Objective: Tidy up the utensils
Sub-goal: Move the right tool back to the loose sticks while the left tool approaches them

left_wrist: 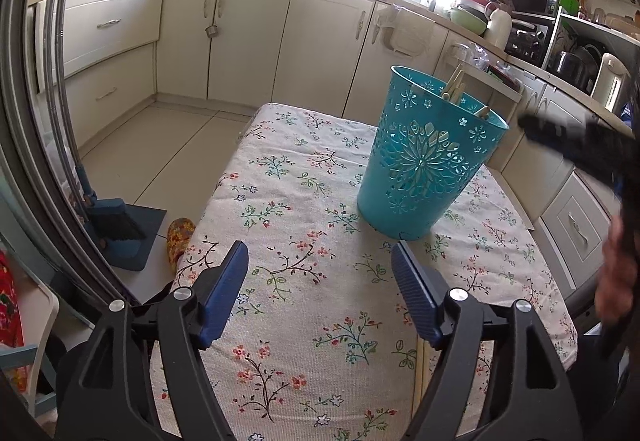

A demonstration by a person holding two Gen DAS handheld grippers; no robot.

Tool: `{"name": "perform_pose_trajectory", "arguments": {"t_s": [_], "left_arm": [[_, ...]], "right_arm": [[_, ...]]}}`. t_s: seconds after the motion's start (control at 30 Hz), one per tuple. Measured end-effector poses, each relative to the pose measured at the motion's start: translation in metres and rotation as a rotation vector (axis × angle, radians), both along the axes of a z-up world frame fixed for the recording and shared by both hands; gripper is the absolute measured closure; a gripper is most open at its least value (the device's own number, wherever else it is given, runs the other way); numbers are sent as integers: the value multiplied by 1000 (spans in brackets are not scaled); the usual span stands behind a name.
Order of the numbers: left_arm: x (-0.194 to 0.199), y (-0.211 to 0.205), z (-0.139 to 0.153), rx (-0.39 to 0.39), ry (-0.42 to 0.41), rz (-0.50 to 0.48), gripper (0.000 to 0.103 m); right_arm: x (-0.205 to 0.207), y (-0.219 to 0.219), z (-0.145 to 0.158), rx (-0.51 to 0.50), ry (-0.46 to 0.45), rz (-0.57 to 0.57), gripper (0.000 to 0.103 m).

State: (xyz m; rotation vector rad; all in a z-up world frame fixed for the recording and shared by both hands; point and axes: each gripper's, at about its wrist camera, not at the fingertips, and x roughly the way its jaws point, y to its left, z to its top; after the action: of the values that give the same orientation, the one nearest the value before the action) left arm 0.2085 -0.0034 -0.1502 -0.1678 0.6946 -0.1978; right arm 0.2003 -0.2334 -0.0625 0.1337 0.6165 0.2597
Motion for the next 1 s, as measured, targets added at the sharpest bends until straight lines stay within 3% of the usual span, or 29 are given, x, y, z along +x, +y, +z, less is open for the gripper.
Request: {"name": "perform_pose_trajectory", "arguments": {"t_s": [0.2,0.33,0.63,1.0], "left_arm": [[-1,-1,-4,9,16,-4,31],[-2,-1,-6,16,28,-5,30],[-3,0,-9,19,39,-3,29],[-2,-1,-10,21,50,-10,29]], "right_arm": [[-31,23,-78,-30,224,21,74],[-36,33,-110,-14,311,11,74],[-26,55,-122,-62,319,-15,74],[-29,51,-127,-120,303,-3,75]]}}
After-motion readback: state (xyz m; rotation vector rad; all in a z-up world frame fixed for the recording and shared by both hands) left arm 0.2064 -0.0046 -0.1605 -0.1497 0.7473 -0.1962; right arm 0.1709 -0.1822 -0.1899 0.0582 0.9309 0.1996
